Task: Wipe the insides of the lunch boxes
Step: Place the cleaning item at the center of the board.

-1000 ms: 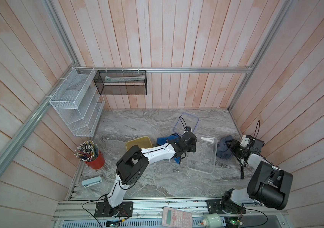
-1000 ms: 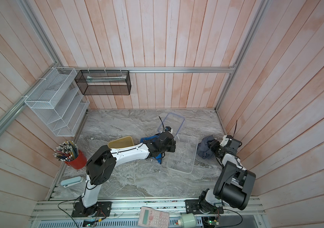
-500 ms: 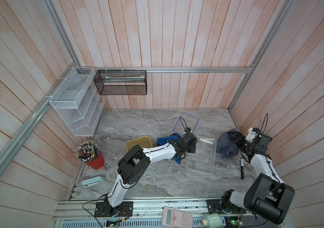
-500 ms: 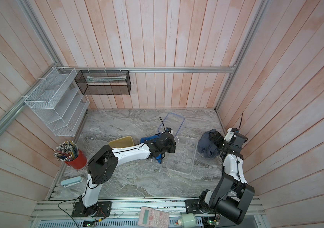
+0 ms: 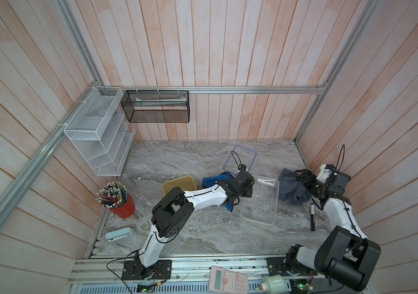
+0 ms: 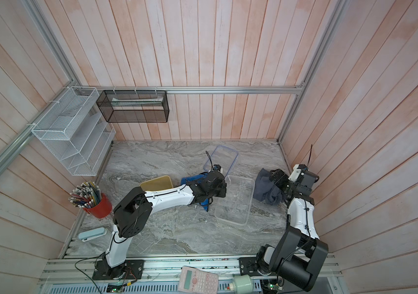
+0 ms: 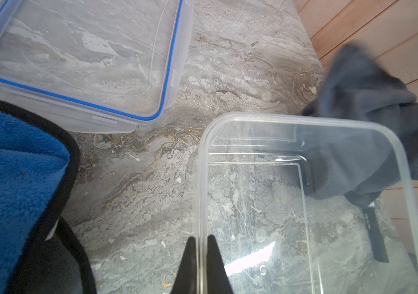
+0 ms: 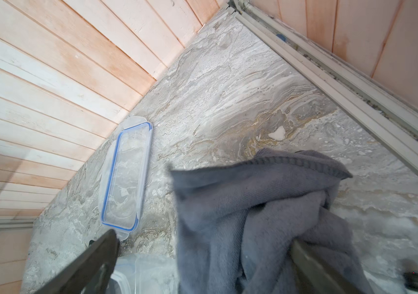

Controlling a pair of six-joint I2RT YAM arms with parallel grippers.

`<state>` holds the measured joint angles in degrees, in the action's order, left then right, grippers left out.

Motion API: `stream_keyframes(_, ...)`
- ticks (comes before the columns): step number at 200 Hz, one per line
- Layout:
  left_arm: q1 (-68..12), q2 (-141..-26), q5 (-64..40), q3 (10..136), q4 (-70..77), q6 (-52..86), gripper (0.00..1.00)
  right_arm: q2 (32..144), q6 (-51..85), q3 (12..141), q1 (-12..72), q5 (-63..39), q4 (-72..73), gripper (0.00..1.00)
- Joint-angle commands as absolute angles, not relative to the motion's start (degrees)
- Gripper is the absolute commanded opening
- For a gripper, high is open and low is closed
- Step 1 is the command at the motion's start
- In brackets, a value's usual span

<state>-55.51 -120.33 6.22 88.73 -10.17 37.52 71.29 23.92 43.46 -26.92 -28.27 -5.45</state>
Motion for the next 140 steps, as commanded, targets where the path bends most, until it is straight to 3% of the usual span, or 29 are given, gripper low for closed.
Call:
stream_keyframes(1, -55.5, -120.2, 5.6, 90.1, -9.2, 37.4, 0.00, 72.6, 23.3, 45.3, -25.3, -27.2, -6.1, 0.98)
stream_keyframes(140, -55.8, -121.3, 3.5, 90.7, -8.4, 38.4, 0.00, 67.3, 23.0, 48.8, -24.8, -27.6, -7.3, 0.99)
